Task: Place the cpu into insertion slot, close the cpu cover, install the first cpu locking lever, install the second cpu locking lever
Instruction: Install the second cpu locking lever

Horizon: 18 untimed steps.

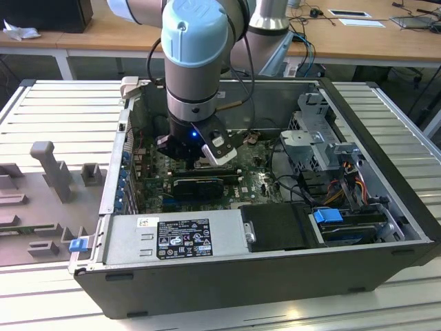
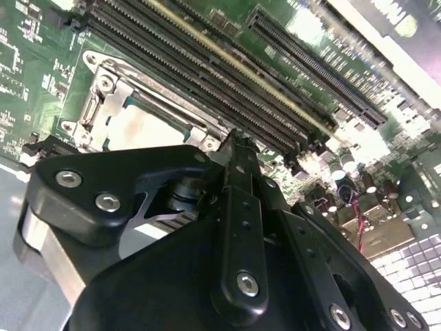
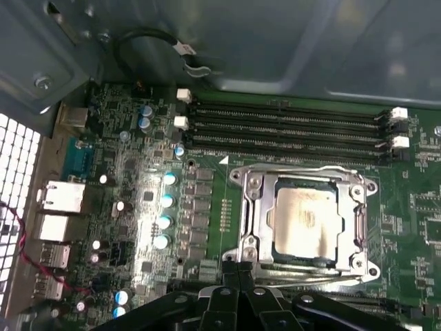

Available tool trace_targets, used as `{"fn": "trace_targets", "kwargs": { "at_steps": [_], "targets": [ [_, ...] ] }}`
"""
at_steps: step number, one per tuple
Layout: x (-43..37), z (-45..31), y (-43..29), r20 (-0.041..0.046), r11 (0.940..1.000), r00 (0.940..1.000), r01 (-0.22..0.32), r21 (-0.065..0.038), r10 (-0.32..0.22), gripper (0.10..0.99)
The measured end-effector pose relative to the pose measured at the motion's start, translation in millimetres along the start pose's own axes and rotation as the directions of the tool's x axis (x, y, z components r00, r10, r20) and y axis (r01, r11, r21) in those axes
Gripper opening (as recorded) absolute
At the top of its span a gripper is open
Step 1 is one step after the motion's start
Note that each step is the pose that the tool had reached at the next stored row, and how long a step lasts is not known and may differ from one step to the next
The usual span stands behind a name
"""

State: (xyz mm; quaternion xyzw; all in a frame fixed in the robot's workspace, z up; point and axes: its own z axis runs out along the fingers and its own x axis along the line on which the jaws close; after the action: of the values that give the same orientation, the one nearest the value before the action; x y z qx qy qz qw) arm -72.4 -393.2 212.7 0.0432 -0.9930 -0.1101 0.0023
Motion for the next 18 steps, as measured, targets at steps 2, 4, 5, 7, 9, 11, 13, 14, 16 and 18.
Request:
{"fn": "trace_targets", "kwargs": {
  "at_steps": [2,4,5,7,9,11,13,14,16,18],
  "targets": [
    [0.7,-0.4,-2.6,0.0016,0.9998,1.0000,0.000,-0.019,0.000,0.106],
    [1.0,-0.5,-3.8,0.0027,0.9995,1.0000,0.001,-0.032,0.000,0.106],
    [1.0,-0.1,-4.4,0.0032,0.9993,1.0000,0.001,-0.038,0.000,0.106],
    [1.1,1.8,-5.6,0.0044,0.9987,1.0000,0.001,-0.051,-0.001,0.106],
    [1.1,4.2,-6.3,0.0051,0.9983,1.0000,0.001,-0.059,-0.001,0.106],
    [1.2,8.3,-7.5,0.0059,0.9975,1.0000,0.001,-0.071,-0.001,0.106],
    [1.2,10.9,-8.1,0.0077,0.9960,1.0000,0.002,-0.089,-0.001,0.106],
    [1.2,11.7,-8.2,0.0081,0.9958,1.0000,0.002,-0.092,-0.001,0.106],
    [1.3,12.8,-8.7,0.0083,0.9953,1.0000,0.002,-0.097,-0.001,0.106],
    [1.3,12.7,-8.6,0.0085,0.9951,1.0000,0.002,-0.098,-0.001,0.106]
  ]
}}
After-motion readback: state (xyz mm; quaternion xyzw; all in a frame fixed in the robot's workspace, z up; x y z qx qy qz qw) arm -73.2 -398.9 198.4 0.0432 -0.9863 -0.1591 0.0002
